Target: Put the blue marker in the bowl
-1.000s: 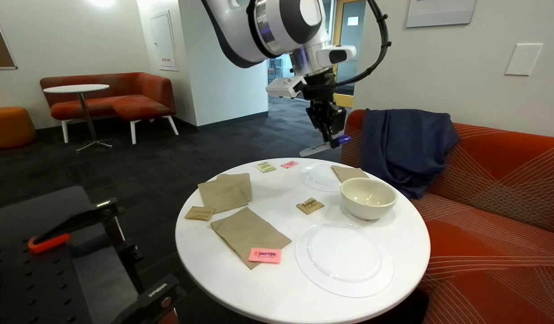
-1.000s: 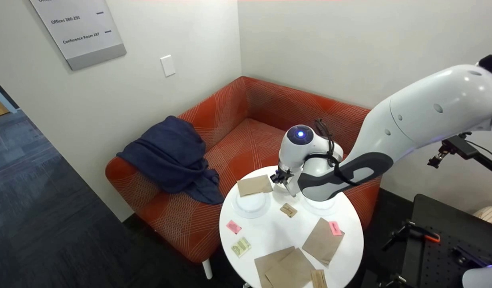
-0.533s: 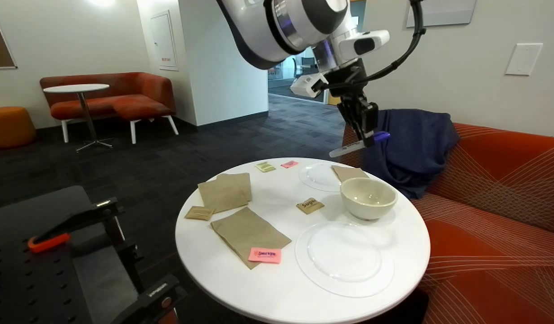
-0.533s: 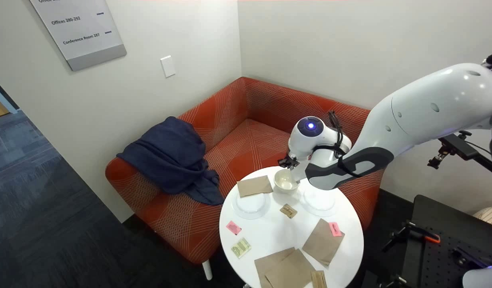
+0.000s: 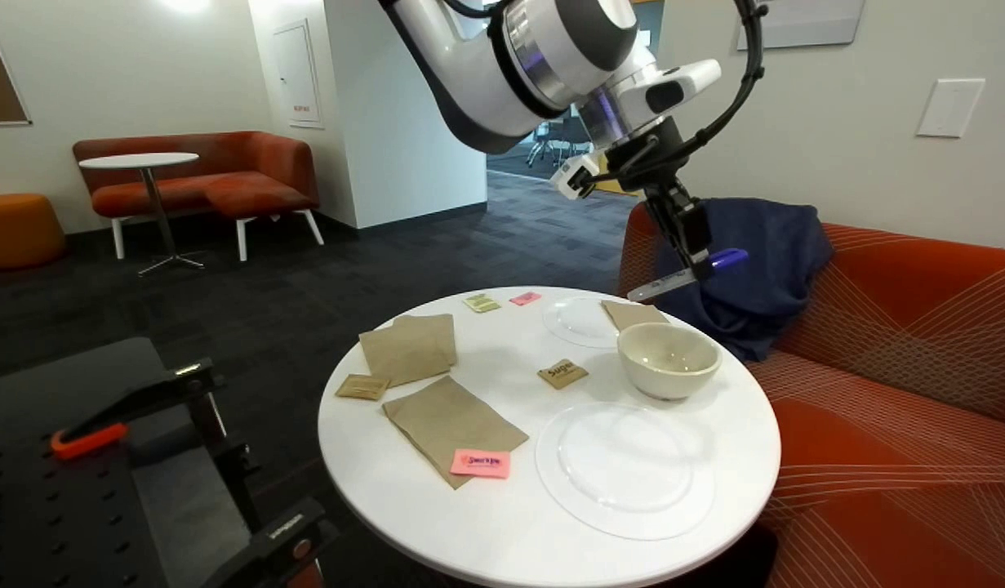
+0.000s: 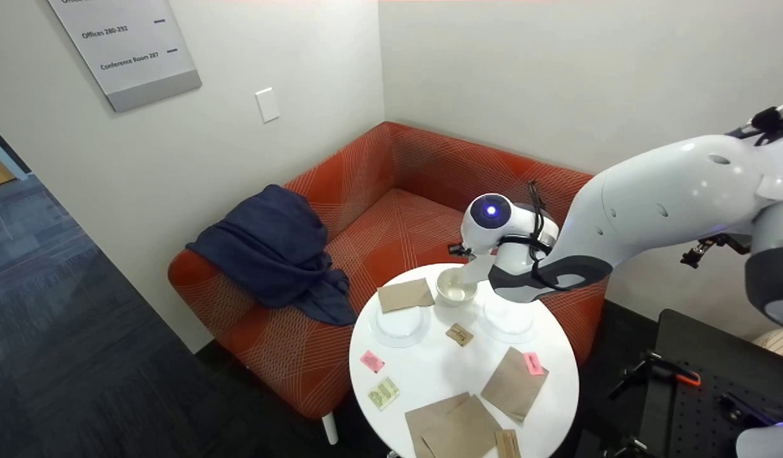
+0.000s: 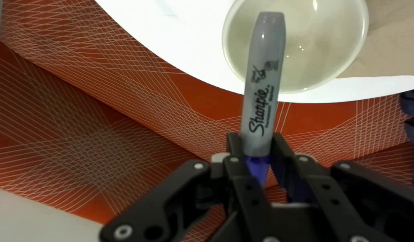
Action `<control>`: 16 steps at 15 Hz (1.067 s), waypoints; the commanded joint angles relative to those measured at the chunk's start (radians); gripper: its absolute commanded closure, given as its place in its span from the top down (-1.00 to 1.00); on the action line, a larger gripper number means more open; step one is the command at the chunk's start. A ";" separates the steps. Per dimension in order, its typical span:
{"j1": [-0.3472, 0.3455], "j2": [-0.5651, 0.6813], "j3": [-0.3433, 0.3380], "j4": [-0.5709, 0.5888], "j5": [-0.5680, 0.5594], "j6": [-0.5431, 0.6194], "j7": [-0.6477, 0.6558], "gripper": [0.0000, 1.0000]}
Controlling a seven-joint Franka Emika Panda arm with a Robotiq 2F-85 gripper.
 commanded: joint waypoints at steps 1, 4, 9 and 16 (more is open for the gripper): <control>0.044 0.100 -0.054 0.035 0.011 0.046 0.093 -0.87; 0.064 0.158 -0.079 0.049 0.033 0.077 0.138 -0.87; 0.084 0.238 -0.107 0.080 0.096 0.133 0.151 -0.87; 0.096 0.335 -0.112 0.137 0.195 0.169 0.136 -0.87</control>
